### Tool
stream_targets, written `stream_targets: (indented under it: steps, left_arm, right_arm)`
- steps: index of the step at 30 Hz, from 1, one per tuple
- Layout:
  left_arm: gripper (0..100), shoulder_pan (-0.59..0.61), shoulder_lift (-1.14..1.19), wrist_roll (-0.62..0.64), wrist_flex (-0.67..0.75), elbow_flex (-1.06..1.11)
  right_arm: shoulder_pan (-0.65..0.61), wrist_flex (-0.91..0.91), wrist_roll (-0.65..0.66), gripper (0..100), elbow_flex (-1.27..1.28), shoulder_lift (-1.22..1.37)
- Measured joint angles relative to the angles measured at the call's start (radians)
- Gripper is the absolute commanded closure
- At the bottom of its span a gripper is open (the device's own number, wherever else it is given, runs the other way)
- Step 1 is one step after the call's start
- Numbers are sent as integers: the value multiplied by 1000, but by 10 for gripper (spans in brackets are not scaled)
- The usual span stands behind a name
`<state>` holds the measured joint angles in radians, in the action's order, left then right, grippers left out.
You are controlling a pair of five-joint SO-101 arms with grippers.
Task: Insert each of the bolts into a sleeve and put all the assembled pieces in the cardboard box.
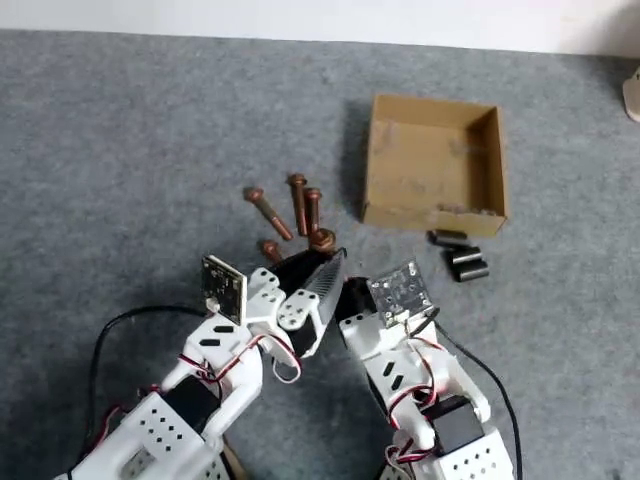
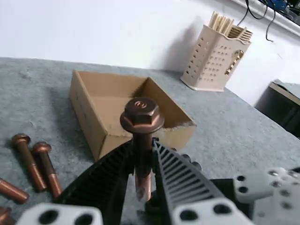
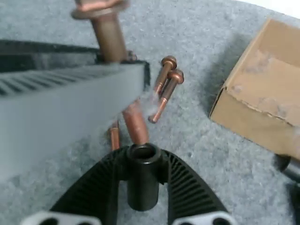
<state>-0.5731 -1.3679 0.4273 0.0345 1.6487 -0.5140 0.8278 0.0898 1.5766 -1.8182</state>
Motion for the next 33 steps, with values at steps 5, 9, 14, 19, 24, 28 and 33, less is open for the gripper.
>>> stream_targets:
  steps: [5, 9, 14, 19, 24, 28, 33]
  left_arm:
    - [992, -8, 2, -106, -37, 21]
    - [992, -3, -12, -114, -38, 21]
    - [993, 32, -12, -114, -40, -3]
    - [994, 92, -12, -114, -40, -55]
    - [994, 94, -12, -115, -40, -64]
    - [994, 101, -12, -115, -40, -66]
    - [994, 120, -12, -115, -29, -110]
  right_arm:
    - [-2, -57, -41, 994, -14, 0]
    - [-28, -124, -41, 994, -12, 0]
    - [-35, -147, -41, 994, 5, -2]
    - [-40, -296, 3, 994, 91, -5]
    - [-44, -509, 264, 994, 94, 3]
    - [-46, -516, 265, 994, 95, 29]
    - [-48, -516, 203, 994, 95, 35]
